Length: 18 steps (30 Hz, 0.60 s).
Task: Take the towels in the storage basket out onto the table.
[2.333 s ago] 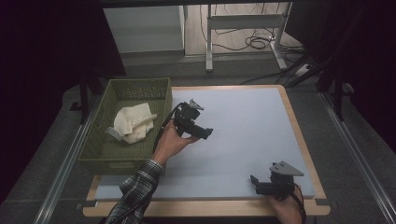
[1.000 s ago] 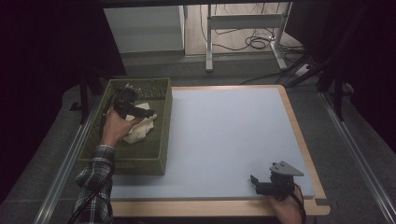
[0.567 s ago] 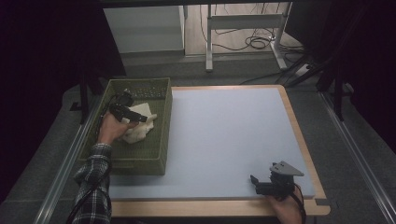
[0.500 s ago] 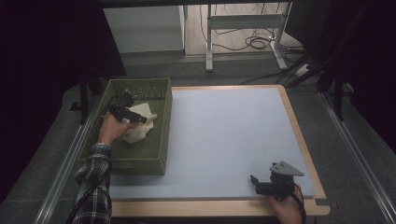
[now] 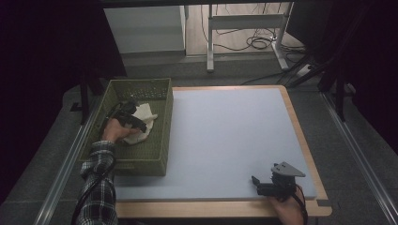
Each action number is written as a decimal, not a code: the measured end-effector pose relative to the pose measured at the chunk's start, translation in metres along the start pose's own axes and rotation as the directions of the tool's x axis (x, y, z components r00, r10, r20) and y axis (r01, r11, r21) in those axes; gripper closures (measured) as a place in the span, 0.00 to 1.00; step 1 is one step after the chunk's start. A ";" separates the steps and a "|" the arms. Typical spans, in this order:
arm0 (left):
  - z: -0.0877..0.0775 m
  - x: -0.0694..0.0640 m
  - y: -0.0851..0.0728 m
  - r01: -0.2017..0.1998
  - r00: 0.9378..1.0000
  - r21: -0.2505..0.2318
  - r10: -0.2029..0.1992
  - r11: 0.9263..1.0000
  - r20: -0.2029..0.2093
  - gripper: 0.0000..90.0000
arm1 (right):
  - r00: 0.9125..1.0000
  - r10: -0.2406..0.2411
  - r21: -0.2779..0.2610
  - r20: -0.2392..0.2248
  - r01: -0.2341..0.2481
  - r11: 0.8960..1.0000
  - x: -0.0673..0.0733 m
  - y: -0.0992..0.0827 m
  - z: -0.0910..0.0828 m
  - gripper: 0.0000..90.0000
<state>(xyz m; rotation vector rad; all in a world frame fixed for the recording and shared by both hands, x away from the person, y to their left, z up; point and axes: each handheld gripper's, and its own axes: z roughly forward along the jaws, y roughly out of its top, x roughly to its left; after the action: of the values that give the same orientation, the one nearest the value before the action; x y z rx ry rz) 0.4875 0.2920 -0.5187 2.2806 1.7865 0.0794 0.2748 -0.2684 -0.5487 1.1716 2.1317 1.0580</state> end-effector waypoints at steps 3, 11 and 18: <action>-0.002 -0.001 0.000 0.012 1.000 0.000 -0.012 1.000 -0.009 0.08 | 1.000 -0.001 0.000 0.000 0.001 1.000 0.000 0.000 0.000 0.00; -0.011 -0.013 -0.001 -0.026 1.000 0.006 0.026 1.000 -0.009 0.51 | 1.000 0.000 0.000 0.000 0.000 1.000 0.000 0.000 0.000 0.00; -0.014 -0.022 0.001 -0.051 0.998 0.025 0.051 0.998 0.021 0.84 | 1.000 0.000 0.000 0.000 0.000 1.000 0.000 0.000 0.000 0.00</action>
<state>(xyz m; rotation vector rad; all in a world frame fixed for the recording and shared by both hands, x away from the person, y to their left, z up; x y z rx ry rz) 0.4801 0.2728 -0.5022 2.3365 1.7294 0.0419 0.2749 -0.2684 -0.5487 1.1718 2.1320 1.0578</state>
